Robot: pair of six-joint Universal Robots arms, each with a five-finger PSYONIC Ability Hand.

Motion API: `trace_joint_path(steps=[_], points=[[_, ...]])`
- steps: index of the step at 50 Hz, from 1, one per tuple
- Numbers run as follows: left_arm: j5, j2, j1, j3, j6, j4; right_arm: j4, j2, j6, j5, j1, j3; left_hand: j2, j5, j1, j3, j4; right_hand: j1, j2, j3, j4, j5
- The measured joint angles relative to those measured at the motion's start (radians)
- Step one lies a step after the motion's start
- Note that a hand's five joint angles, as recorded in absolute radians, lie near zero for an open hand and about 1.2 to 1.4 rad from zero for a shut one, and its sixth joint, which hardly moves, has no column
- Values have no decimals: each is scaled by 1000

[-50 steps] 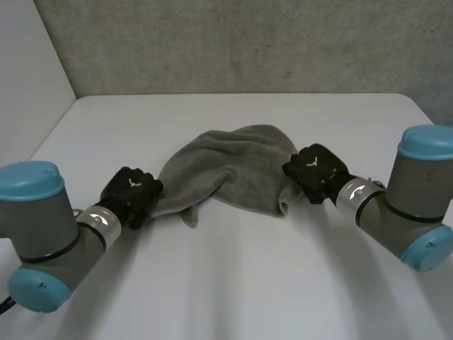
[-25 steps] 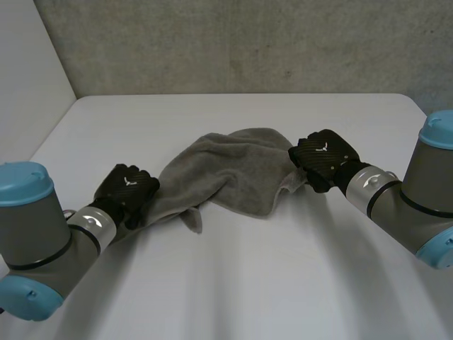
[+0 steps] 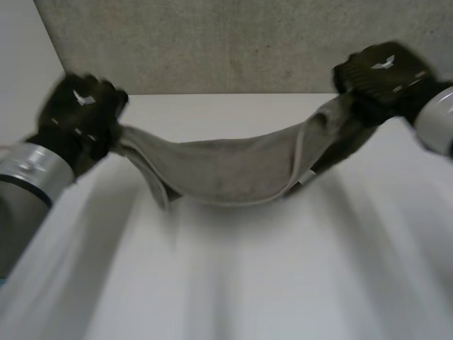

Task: Fold the towel.

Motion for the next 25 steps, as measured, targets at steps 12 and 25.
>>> trace_joint_path(steps=[12,25], points=[[24,1,66,120,-51,-278,276,21,-131,-41,-155,-99,0,0,0,0,0,0,-1,0,0,0],[70,-321,46,255,-47,-409,255,211,-257,-8,-51,-103,0,0,0,1,0,0,-1,0,0,0]])
